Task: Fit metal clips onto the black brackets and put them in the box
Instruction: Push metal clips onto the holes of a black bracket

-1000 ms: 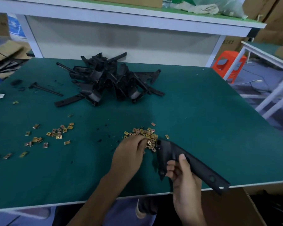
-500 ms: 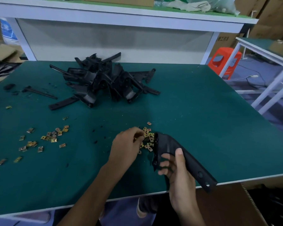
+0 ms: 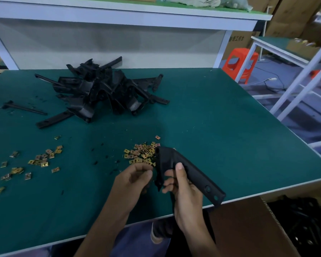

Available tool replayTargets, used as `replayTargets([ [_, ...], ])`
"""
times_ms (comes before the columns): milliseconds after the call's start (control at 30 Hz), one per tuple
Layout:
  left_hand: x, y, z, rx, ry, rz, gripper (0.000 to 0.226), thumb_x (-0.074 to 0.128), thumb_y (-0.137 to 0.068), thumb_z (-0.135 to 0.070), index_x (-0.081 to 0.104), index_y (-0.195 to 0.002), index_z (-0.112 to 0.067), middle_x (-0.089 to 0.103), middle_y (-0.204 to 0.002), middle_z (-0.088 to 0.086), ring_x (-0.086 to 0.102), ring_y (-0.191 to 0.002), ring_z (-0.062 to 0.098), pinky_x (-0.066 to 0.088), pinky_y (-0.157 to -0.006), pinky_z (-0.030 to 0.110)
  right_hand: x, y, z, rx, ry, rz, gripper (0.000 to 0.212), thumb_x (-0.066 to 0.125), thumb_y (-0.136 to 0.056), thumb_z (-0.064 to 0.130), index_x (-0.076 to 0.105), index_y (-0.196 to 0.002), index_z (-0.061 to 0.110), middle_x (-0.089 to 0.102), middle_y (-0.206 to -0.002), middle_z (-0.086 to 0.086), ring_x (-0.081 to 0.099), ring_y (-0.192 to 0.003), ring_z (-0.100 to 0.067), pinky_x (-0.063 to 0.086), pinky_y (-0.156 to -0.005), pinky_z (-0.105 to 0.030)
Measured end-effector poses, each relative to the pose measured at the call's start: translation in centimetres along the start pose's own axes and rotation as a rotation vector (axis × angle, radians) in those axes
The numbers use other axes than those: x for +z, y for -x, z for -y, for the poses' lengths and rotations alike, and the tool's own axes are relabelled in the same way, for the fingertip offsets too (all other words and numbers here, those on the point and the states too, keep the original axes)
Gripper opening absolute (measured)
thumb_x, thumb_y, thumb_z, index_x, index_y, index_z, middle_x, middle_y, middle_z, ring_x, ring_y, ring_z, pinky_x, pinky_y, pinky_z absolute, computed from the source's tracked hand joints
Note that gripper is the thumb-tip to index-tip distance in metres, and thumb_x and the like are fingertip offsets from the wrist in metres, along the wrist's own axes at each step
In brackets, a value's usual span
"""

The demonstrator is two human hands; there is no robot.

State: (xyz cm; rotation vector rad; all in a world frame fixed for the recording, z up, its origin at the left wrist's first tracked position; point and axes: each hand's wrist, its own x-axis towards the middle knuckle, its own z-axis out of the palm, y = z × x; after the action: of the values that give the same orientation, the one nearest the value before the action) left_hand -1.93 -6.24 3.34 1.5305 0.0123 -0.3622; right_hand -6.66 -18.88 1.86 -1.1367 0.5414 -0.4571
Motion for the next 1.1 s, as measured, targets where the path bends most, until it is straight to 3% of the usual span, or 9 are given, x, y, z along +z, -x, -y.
replayTargets([
  [167, 0.6, 0.5, 0.4, -0.058, 0.088, -0.007, 0.011, 0.067, -0.092, -0.001, 0.073, -0.095, -0.011, 0.072, -0.076, -0.002, 0.064, -0.070, 0.008, 0.053, -0.062, 0.020, -0.1, -0.1, 0.2, 0.066, 0.023, 0.031, 0.053, 0.065, -0.081, 0.069, 0.082, -0.080, 0.019, 0.073, -0.072, -0.008, 0.068, -0.060, -0.019, 0.054, -0.053, -0.027],
  [333, 0.7, 0.8, 0.5, -0.144, 0.265, -0.014, 0.015, 0.066, -0.089, 0.004, 0.072, -0.097, -0.008, 0.073, -0.079, 0.006, 0.066, -0.067, 0.014, 0.056, -0.063, 0.026, -0.2, -0.1, 0.3, 0.076, 0.031, 0.031, 0.046, 0.061, -0.088, 0.060, 0.082, -0.075, 0.021, 0.072, -0.068, -0.008, 0.068, -0.057, -0.019, 0.054, -0.052, -0.027],
  [533, 1.0, 1.2, 0.1, -0.170, 0.313, 0.023, 0.022, 0.065, -0.089, 0.004, 0.080, -0.088, -0.013, 0.074, -0.083, 0.013, 0.067, -0.068, 0.018, 0.058, -0.063, 0.025, -0.4, -0.5, 0.7, 0.113, -0.082, 0.046, 0.045, 0.066, -0.086, 0.041, 0.073, -0.086, -0.003, 0.069, -0.070, -0.016, 0.065, -0.054, -0.020, 0.052, -0.043, -0.026],
  [700, 1.1, 1.2, -0.2, -0.179, 0.369, 0.004, 0.021, 0.066, -0.089, 0.003, 0.081, -0.087, -0.013, 0.074, -0.082, 0.011, 0.068, -0.068, 0.017, 0.057, -0.061, 0.024, -0.7, -0.6, 0.9, 0.130, -0.112, 0.081, 0.033, 0.067, -0.085, 0.035, 0.079, -0.071, 0.008, 0.068, -0.068, -0.014, 0.062, -0.049, -0.018, 0.051, -0.042, -0.025],
  [900, 1.4, 1.4, -0.7, -0.153, 0.326, 0.010, 0.028, 0.067, -0.090, 0.001, 0.082, -0.083, -0.021, 0.075, -0.079, 0.002, 0.068, -0.068, 0.012, 0.056, -0.062, 0.023, -1.0, -1.0, 0.5, 0.135, -0.134, 0.088, 0.049, 0.068, -0.086, 0.035, 0.069, -0.101, -0.012, 0.069, -0.073, -0.021, 0.062, -0.050, -0.019, 0.051, -0.042, -0.026],
  [1100, 1.6, 1.4, -1.0, -0.153, 0.341, 0.029, 0.034, 0.064, -0.092, 0.003, 0.082, -0.080, -0.023, 0.074, -0.075, 0.002, 0.067, -0.064, 0.011, 0.056, -0.059, 0.023, -1.2, -1.2, 0.2, 0.084, -0.133, 0.093, 0.038, 0.068, -0.087, 0.034, 0.069, -0.096, -0.004, 0.067, -0.066, -0.014, 0.061, -0.048, -0.018, 0.050, -0.040, -0.027],
])
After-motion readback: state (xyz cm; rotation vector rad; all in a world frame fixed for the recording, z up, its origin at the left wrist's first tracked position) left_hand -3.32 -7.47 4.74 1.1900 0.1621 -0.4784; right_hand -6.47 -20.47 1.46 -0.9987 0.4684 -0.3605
